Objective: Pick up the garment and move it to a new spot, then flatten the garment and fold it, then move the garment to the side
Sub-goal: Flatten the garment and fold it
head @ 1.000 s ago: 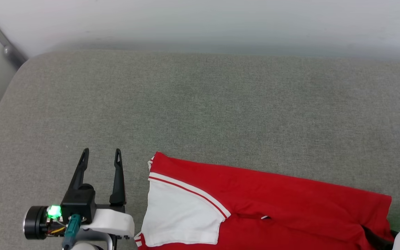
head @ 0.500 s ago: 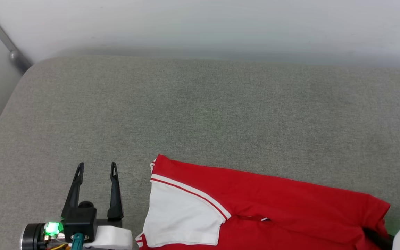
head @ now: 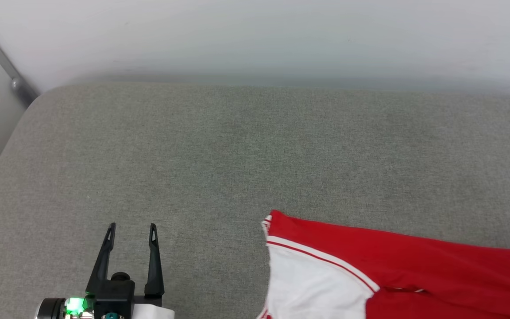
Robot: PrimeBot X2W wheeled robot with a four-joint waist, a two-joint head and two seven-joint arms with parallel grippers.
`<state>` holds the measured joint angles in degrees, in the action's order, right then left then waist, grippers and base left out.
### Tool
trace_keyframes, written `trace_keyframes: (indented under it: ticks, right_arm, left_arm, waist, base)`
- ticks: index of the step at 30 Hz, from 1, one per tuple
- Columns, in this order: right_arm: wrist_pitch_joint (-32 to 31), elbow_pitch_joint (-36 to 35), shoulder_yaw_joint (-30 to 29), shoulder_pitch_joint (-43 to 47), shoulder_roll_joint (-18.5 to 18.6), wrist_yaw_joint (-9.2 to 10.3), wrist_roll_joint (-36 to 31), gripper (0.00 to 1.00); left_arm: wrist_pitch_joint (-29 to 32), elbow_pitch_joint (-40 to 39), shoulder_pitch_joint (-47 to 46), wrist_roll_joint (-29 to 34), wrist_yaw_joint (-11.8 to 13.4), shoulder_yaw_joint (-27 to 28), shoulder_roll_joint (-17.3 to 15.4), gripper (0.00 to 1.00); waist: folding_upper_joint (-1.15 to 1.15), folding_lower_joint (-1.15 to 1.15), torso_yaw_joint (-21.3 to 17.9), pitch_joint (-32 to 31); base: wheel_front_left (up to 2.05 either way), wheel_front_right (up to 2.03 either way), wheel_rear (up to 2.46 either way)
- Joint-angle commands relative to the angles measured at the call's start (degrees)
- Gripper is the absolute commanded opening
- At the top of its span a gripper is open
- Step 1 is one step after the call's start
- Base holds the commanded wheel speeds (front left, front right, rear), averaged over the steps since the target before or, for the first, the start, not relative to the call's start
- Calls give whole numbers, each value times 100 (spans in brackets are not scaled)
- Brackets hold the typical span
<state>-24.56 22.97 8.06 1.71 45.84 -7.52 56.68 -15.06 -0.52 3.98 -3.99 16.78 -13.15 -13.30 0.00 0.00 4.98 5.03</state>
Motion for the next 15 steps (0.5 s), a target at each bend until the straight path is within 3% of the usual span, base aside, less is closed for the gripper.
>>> trace_keyframes:
  ticks: [1, 5, 15]
  right_arm:
    - [-41, 71, -86, 93, 89, 7, -88, 0]
    - [-158, -65, -212, 137, 191, 7, -233, 0]
    - [-716, -2422, 155, 314, -60, 5, -853, 0]
  left_arm:
    - [-14, 15, 71, 46, -25, 19, 55, 100]
    - [-14, 49, 142, 121, -101, 69, 119, 100]
    - [-14, 98, 210, 211, -286, 198, 284, 100]
  waist:
    - [0, 0, -15, -21]
    - [0, 0, -31, -77]
    - [0, 0, -36, -196]
  base:
    - [0, 0, 0]
    - [0, 0, 0]
    - [0, 0, 0]
